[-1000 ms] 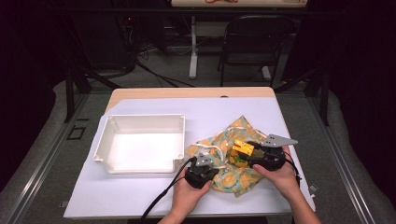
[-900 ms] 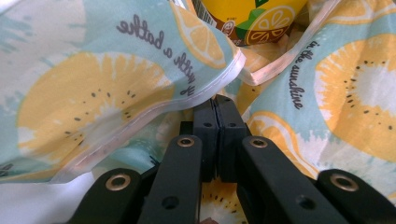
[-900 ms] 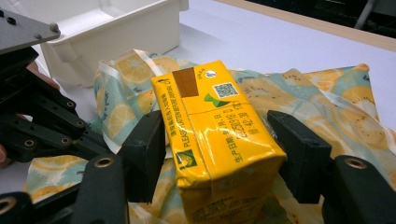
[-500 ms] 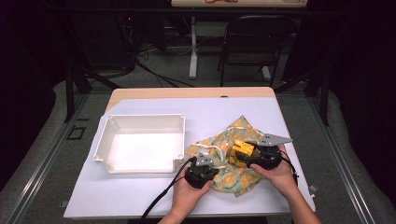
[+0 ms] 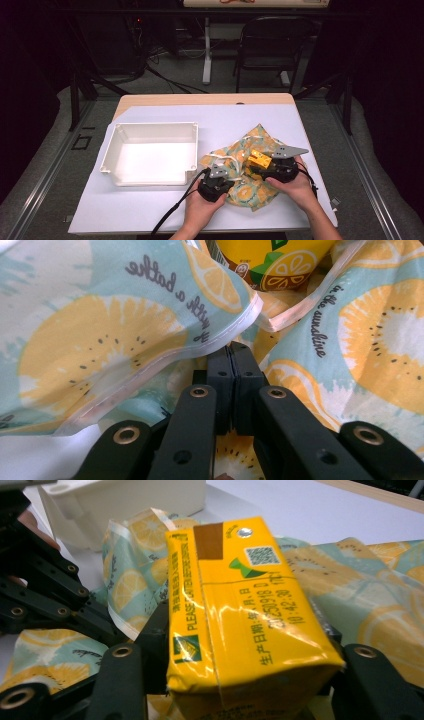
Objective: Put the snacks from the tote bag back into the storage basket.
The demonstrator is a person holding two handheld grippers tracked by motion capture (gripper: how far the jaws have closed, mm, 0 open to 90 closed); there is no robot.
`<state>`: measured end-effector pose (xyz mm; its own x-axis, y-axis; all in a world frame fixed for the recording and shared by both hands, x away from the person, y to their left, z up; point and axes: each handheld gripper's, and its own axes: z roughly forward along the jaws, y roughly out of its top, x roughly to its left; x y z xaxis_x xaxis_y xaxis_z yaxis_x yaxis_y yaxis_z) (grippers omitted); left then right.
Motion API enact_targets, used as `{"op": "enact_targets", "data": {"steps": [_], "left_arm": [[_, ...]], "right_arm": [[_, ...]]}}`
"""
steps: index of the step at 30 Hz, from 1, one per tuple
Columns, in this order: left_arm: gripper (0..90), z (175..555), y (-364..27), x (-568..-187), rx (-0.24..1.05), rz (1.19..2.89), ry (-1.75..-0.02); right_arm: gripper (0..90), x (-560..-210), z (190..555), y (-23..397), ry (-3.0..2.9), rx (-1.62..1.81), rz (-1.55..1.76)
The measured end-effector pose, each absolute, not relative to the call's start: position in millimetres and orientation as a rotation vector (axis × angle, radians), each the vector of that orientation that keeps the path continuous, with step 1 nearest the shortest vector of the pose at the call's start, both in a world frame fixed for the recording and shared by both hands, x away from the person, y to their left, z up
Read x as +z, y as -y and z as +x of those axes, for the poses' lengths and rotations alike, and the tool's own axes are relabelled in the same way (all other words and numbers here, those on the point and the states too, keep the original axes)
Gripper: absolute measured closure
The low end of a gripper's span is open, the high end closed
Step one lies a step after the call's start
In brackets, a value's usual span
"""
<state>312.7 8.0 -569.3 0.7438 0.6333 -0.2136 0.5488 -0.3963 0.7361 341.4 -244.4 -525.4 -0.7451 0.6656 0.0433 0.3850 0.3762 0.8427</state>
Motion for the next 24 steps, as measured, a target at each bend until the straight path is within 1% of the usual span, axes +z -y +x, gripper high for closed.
{"op": "enact_targets", "data": {"steps": [1,2,5,20,21,22,24], "left_arm": [[89.0,312.7,-8.0,-569.3,0.126,2.09,-0.889],[89.0,312.9,-8.1,-569.3,0.127,2.091,-0.886],[89.0,312.7,-8.0,-569.3,0.125,2.089,-0.889],[89.0,312.9,-8.3,-569.3,0.123,2.09,-0.886],[89.0,312.6,-8.1,-569.2,0.125,2.088,-0.889],[89.0,311.3,-7.3,-568.9,0.155,2.091,-0.893],[88.4,310.2,-7.4,-568.3,0.155,2.091,-0.877]], "right_arm": [[45.8,-526.5,341.1,243.2,-2.324,1.313,0.932],[48.8,-526.8,341.0,243.2,-2.32,1.318,0.935],[50.3,-526.4,340.1,244.0,-2.321,1.316,0.931],[51.6,-514.1,335.9,243.0,-2.263,1.319,0.995],[51.6,-512.0,335.3,242.4,-2.27,1.314,0.991],[51.6,-510.3,334.6,241.5,-2.266,1.318,0.992],[51.6,-506.4,333.6,240.3,-2.255,1.329,0.999]]}}
